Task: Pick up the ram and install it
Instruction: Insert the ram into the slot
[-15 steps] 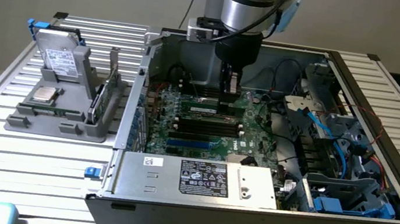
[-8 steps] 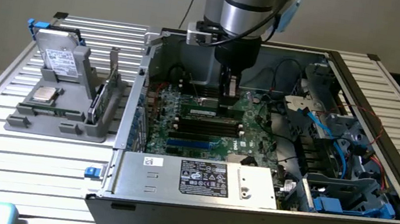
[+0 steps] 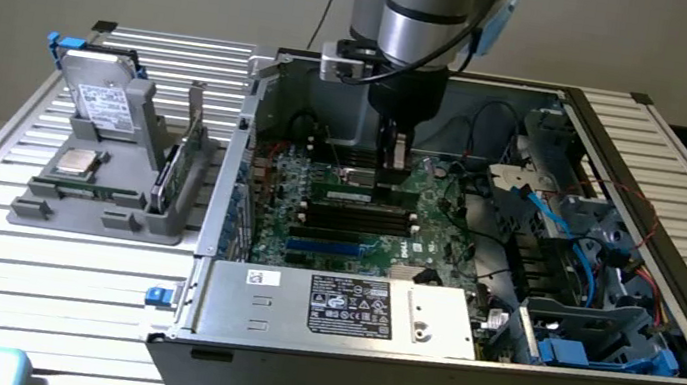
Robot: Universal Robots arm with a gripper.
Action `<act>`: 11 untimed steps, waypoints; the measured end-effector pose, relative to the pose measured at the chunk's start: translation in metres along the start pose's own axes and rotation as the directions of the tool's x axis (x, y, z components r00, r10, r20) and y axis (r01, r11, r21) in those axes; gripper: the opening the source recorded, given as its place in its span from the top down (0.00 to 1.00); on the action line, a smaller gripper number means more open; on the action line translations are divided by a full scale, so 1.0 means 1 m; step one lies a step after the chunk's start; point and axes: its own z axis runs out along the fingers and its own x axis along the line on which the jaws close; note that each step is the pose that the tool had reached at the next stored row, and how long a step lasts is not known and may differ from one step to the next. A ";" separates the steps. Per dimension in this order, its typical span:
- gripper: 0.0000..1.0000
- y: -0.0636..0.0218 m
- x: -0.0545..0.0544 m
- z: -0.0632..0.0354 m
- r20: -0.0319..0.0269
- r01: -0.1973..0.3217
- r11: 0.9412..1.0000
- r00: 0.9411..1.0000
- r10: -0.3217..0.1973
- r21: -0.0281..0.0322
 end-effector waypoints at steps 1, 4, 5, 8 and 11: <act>0.87 0.0000 0.000 0.0005 -0.001 0.000 1.000 1.000 0.000 0.001; 0.87 0.0000 0.000 0.0022 -0.002 0.000 1.000 1.000 0.000 0.003; 0.87 0.0000 0.000 0.0028 -0.002 -0.001 1.000 1.000 0.001 0.004; 0.87 0.0000 0.000 0.0048 -0.003 -0.001 1.000 1.000 0.001 0.006; 0.87 0.0000 0.000 0.0076 -0.005 -0.001 1.000 1.000 0.001 0.009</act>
